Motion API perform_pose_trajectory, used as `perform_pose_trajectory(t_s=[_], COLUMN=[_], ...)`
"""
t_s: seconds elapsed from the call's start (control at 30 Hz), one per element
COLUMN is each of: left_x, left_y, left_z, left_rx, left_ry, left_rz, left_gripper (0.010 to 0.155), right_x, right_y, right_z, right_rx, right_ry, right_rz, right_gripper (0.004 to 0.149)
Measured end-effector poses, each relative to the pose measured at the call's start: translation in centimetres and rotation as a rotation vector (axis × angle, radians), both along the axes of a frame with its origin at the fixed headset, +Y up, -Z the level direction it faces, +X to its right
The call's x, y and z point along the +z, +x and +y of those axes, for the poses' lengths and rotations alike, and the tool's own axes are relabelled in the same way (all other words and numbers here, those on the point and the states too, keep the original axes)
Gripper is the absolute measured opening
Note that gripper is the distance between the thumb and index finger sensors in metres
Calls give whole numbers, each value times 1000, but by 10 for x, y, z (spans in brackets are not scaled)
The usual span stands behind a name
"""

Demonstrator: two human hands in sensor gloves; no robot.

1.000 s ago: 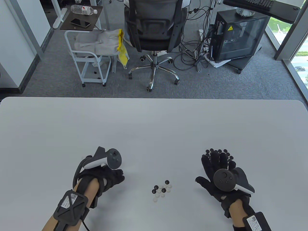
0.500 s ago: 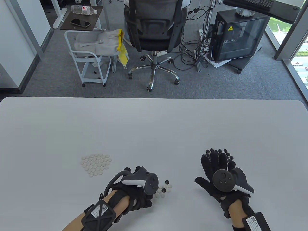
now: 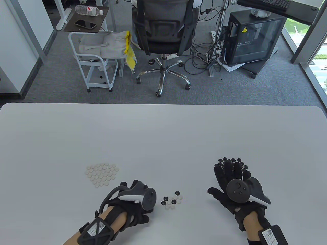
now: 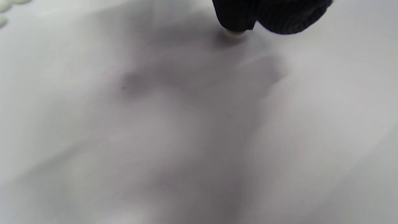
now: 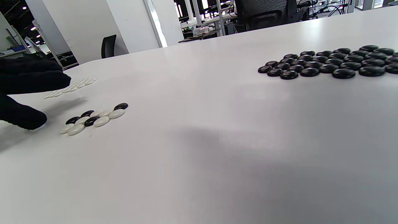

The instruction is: Go stone sorting task

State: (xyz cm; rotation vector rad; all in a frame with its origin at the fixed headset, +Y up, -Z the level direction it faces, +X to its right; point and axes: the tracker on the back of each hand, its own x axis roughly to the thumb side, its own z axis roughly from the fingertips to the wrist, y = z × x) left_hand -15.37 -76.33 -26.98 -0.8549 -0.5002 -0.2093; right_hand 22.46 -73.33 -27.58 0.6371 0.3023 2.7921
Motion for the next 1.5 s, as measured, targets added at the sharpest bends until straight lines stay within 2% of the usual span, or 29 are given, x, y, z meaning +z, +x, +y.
perform_pose_trajectory(t_s=[0.13,0.3,0.4,0.63,0.87,1.07,1.2,1.33,1.5], left_x=[-10,-28,-39,-56,-65,-61,-54,-51,-46], left_y=[-51,-86,-95,-104,-110,-88,-48,-3,61], left_z=[3,-1,-4,-4,-2,23,40,37,23], left_rx=[-82,-80,-32,-46,-5,112,167,223,259], left_ry=[63,53,33,31,16,66,91,38,-31], left_rz=[150,286,335,408,469,410,278,165,15], left_gripper=[65,66,66,67,69,71,70,69,67], right_x=[-1,-2,-3,-2,-2,-2,-2,-2,-2], right_y=[0,1,1,1,1,1,1,1,2], right_z=[-1,-2,-2,-2,-1,-1,-1,-1,-1], right_rx=[2,10,3,1,-4,-5,-7,-4,-9], right_ry=[-6,-16,-13,-15,-15,-15,-15,-15,-15], right_rz=[4,3,1,2,4,3,2,1,-1], right_gripper=[84,85,84,84,85,84,84,85,84])
